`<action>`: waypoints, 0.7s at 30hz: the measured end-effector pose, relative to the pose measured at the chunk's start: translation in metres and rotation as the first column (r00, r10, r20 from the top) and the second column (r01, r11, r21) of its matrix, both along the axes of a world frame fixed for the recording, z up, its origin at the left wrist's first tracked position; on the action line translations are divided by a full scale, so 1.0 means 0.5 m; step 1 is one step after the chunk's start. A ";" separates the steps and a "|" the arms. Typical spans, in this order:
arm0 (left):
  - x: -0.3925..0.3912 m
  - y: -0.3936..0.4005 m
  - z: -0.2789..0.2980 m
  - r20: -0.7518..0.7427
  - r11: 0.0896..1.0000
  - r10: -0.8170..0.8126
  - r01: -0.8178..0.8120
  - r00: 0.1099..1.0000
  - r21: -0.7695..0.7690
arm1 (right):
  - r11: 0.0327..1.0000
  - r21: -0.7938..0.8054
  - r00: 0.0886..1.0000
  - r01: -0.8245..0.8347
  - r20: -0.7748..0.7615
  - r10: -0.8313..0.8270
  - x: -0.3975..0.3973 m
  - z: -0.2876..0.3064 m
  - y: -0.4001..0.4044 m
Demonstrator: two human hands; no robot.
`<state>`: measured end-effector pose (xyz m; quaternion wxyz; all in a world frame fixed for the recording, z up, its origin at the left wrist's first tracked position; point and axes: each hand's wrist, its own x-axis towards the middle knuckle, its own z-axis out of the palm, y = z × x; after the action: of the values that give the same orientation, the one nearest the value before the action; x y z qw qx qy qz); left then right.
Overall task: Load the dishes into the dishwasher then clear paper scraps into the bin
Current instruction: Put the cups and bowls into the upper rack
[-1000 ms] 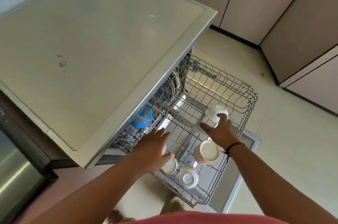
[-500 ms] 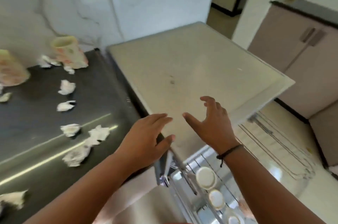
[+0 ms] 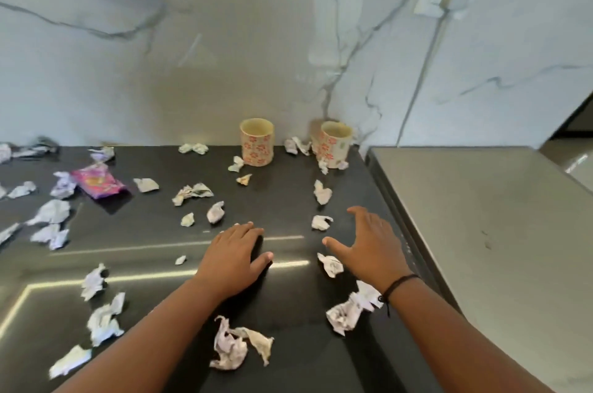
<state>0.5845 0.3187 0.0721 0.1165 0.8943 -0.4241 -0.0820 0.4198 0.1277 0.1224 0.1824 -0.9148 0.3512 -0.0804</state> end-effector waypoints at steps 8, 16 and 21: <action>0.074 -0.039 -0.045 0.017 0.999 0.050 -0.051 0.999 0.018 | 0.995 0.096 0.997 0.040 -0.068 -0.033 0.163 -0.014 -0.096; 0.095 -0.073 -0.054 0.067 0.999 0.040 -0.038 0.997 -0.022 | 0.933 0.308 0.919 0.184 0.283 -0.275 0.322 -0.017 -0.259; 0.095 -0.072 -0.051 0.065 0.997 0.039 -0.035 0.997 -0.063 | 0.905 0.407 0.850 0.125 0.426 -0.310 0.391 -0.046 -0.310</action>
<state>0.6321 0.2827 0.0466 0.1318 0.9002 -0.4135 -0.0371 0.6154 -0.0274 0.0995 0.4196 -0.7691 0.4064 -0.2592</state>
